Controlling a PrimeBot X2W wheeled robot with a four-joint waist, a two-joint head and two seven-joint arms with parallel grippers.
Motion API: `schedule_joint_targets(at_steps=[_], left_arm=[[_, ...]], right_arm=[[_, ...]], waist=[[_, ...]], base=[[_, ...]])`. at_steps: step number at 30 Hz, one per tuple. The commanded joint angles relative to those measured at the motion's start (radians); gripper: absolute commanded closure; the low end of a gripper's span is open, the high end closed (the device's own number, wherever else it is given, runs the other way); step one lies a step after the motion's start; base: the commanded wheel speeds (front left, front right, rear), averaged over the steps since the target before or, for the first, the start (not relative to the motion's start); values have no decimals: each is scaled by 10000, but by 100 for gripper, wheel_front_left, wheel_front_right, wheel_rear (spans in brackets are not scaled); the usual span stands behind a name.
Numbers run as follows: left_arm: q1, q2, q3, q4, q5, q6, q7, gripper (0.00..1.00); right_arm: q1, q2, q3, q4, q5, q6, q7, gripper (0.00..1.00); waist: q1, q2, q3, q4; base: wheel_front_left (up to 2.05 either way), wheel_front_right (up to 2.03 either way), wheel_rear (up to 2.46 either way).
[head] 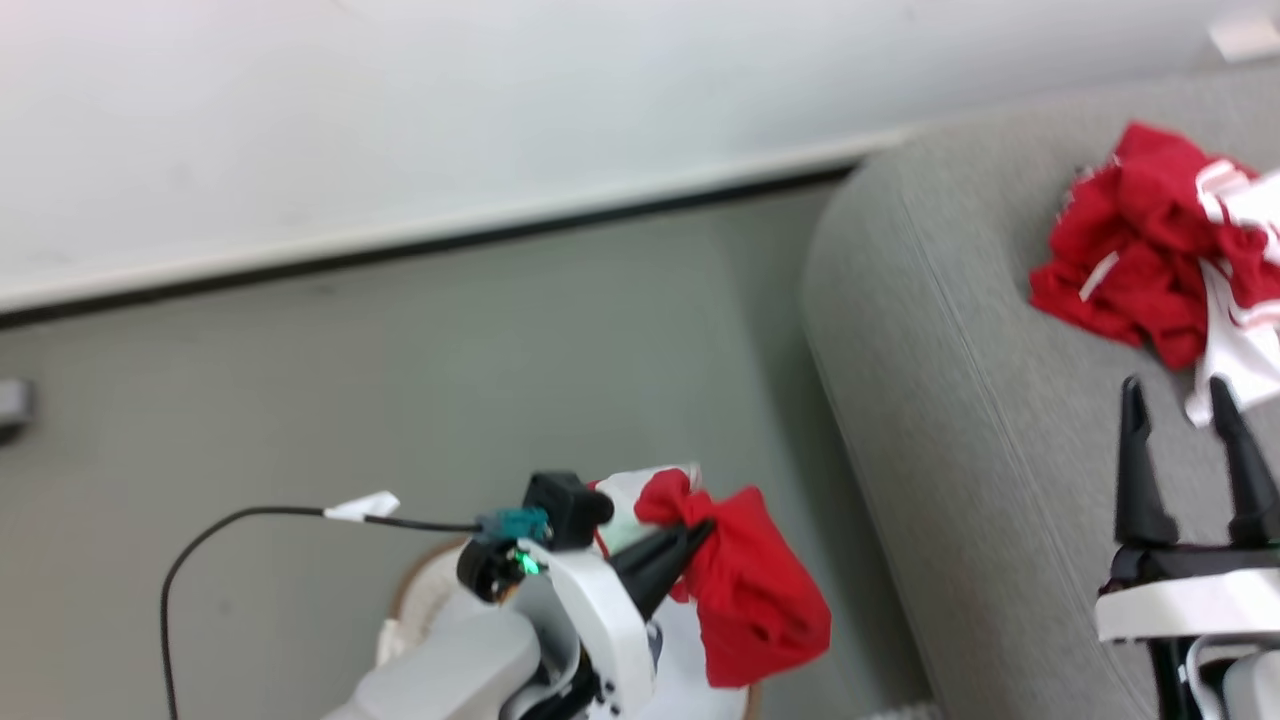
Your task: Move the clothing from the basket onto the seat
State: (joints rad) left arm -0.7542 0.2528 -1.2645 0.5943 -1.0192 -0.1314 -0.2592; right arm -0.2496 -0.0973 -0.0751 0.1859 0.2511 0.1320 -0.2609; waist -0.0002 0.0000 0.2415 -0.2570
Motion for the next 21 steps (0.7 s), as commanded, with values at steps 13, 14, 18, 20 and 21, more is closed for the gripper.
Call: schedule_joint_targets(at_steps=[13,14,18,20,21], left_arm=[[898,-50,3271,-1365,2364,5,-51,100],[900,-43,3458,-1451,2503,5,-52,100],[841,40,4071,-1762,3034,5,-53,100],[707,80,4296,-1868,3214,5,-53,100],[628,100,4381,-1931,3330,5,-53,100]], right_arm=[[787,-111,1676,626,604,-26,-22,0],[805,-100,1800,640,636,-24,-22,0],[881,-28,2246,658,763,-24,-22,0],[908,17,2412,662,825,-24,-22,0],[929,58,2558,678,825,-26,-22,0]], waist=[[2,0,-2191,1389],[2,0,-2248,1418],[2,0,-2398,1525],[2,0,-2450,1606],[2,0,-2470,1642]], base=[[0,0,0],[0,0,0],[0,0,0],[0,0,0],[0,0,0]])
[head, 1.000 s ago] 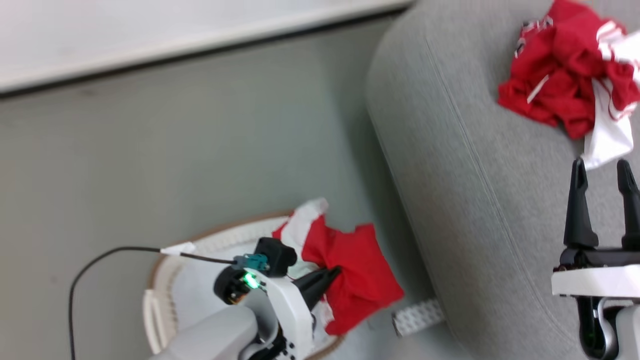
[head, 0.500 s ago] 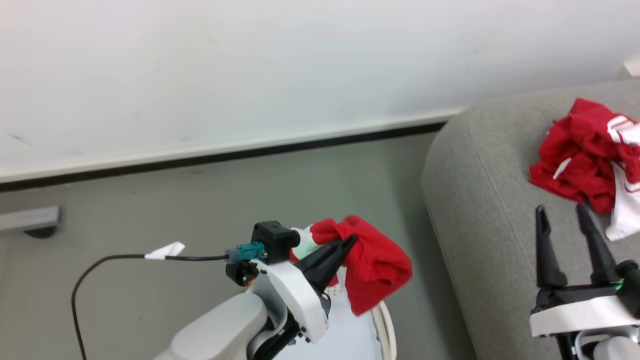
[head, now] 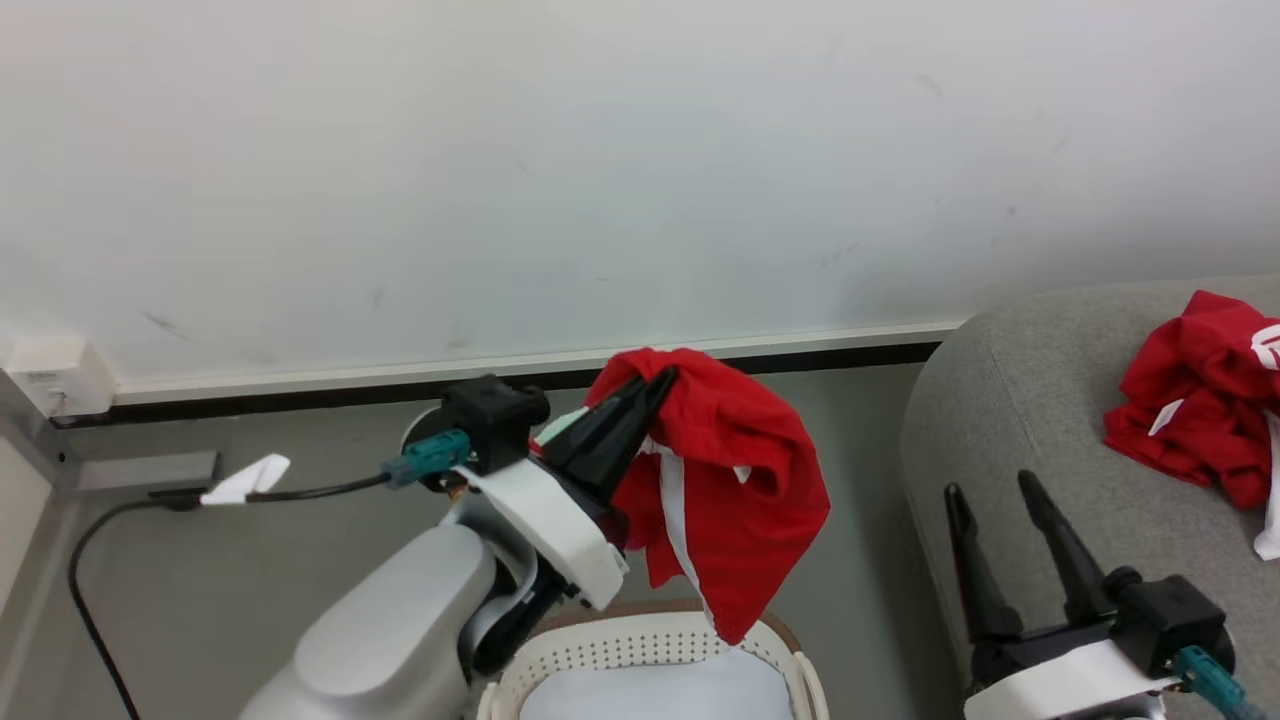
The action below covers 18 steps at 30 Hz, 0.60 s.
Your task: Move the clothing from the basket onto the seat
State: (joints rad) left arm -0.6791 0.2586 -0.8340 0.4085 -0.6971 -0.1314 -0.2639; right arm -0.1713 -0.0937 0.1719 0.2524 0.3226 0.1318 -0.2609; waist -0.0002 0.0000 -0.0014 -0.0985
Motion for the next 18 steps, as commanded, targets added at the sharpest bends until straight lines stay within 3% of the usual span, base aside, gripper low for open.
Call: schedule_joint_targets(at_steps=[1,18], left_arm=[[-190,73,150,-109,192,5,-6,100],[-287,138,743,-490,519,91,-6,100]], right_arm=[[152,50,223,39,103,-24,-22,0],[-101,114,1280,225,-3,-23,-22,0]], waist=[[2,0,-58,87],[2,0,-90,451]], base=[[0,0,0],[0,0,0]])
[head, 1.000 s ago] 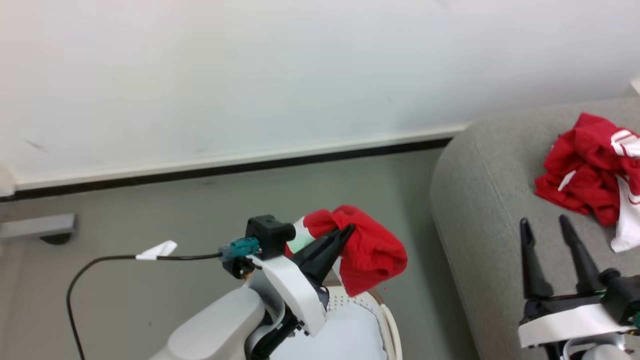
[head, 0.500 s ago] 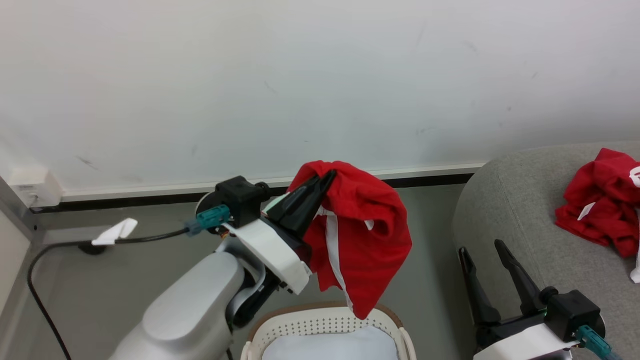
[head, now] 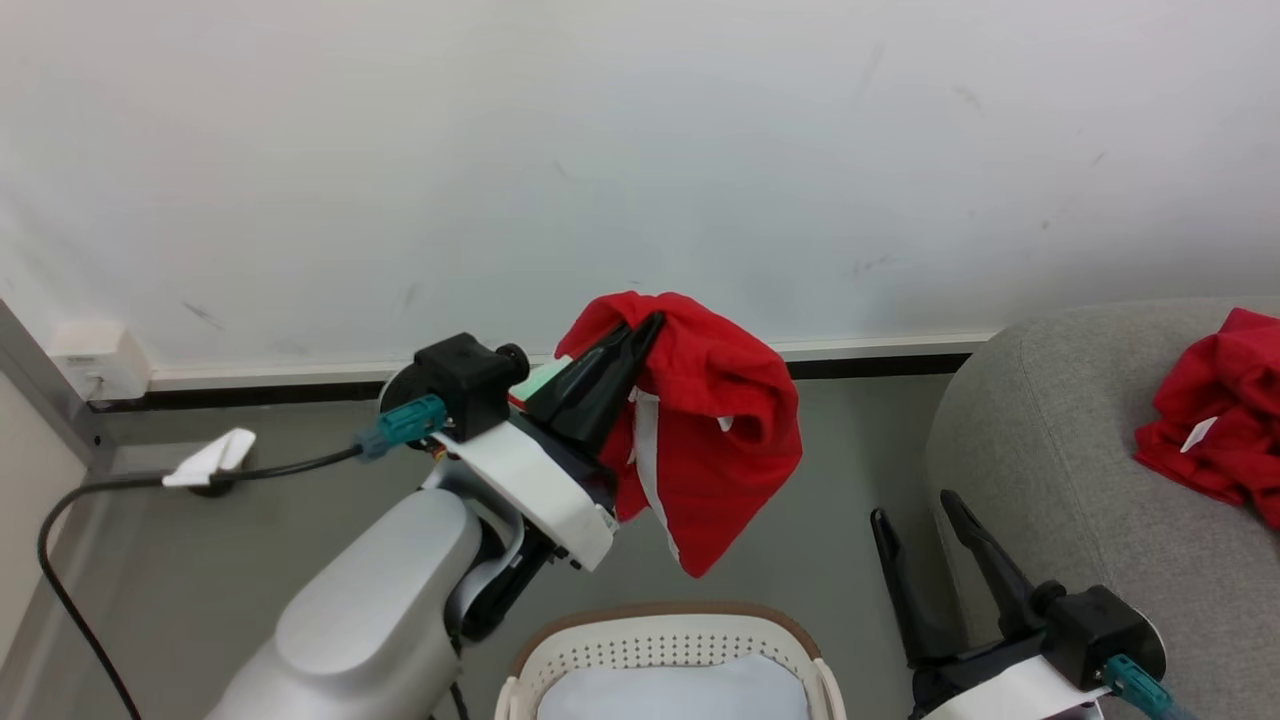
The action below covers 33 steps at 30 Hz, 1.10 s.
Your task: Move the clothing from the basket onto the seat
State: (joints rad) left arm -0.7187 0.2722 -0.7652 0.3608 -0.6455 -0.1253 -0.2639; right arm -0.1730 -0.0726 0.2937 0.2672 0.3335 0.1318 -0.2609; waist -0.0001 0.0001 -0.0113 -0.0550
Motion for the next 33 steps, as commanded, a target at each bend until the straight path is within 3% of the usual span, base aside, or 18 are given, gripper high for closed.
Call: schedule_joint_targets(at_steps=[1,11,29,31,33], left_arm=[[153,-3,77,-2,-19,19,-6,100],[428,-244,-156,-9,57,0,-5,100],[395,-996,-1750,-364,-240,-54,238,100],[382,-992,-1871,-401,-296,-47,252,100],[362,-950,-1943,-415,-355,-49,251,100]], right_arm=[[-125,-98,130,112,-129,-23,-22,0],[-936,-303,884,1057,-450,-24,-22,0],[-2819,-658,2578,3914,102,-24,-22,0],[-2892,-624,2663,4065,263,-24,-21,100],[-2962,-571,2673,4128,466,-24,-22,100]], waist=[[1,-1,16,30],[1,-1,-29,391],[1,-1,-245,1967],[1,-1,-267,2104],[1,-1,-269,2201]], base=[[0,0,0],[0,0,0],[0,0,0],[0,0,0],[0,0,0]])
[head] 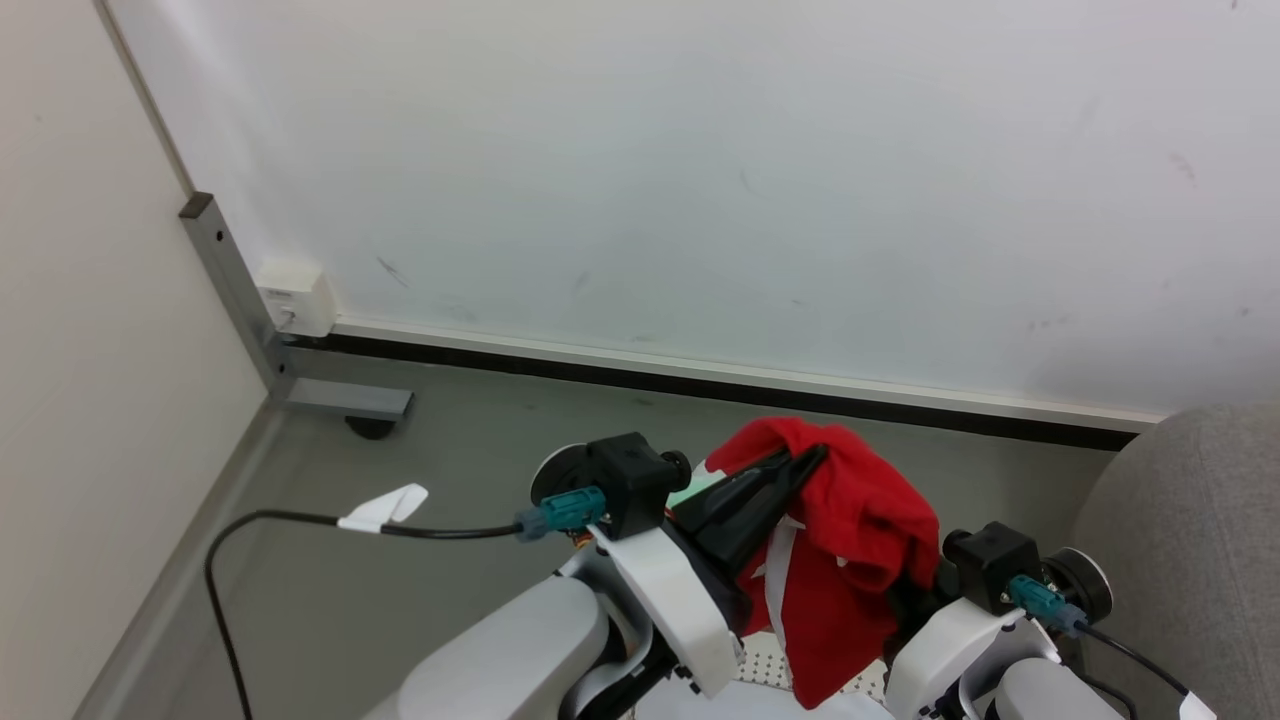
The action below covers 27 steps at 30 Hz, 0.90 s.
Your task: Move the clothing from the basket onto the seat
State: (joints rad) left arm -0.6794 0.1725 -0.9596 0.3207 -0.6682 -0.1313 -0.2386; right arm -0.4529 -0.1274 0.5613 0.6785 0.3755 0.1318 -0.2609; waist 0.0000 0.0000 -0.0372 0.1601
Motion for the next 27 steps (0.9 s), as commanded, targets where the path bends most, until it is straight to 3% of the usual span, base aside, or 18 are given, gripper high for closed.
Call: schedule_joint_targets(at_steps=[1,12,22,24,25,27], left_arm=[[-39,70,-21,-15,-128,10,-4,100],[-39,260,20,102,-253,37,-87,100],[369,496,27,185,-272,141,-143,100],[486,516,44,190,-284,174,-161,47],[538,527,41,177,-275,175,-175,0],[641,568,47,145,-203,212,-180,0]], right_arm=[[-184,-3,-50,7,133,-24,-22,100],[62,148,-306,-245,225,-23,-22,100],[315,223,-838,-834,487,-24,-22,100],[384,230,-1098,-1001,610,-23,-22,100],[426,197,-1220,-1076,653,-23,-22,100],[495,115,-1421,-1215,641,-23,-22,100]], waist=[[0,0,-10,80],[0,0,69,35],[0,0,137,-414],[0,0,151,-529],[0,0,160,-590],[0,0,176,-736]], base=[[0,0,0],[0,0,0],[0,0,0],[0,0,0],[0,0,0],[0,0,0]])
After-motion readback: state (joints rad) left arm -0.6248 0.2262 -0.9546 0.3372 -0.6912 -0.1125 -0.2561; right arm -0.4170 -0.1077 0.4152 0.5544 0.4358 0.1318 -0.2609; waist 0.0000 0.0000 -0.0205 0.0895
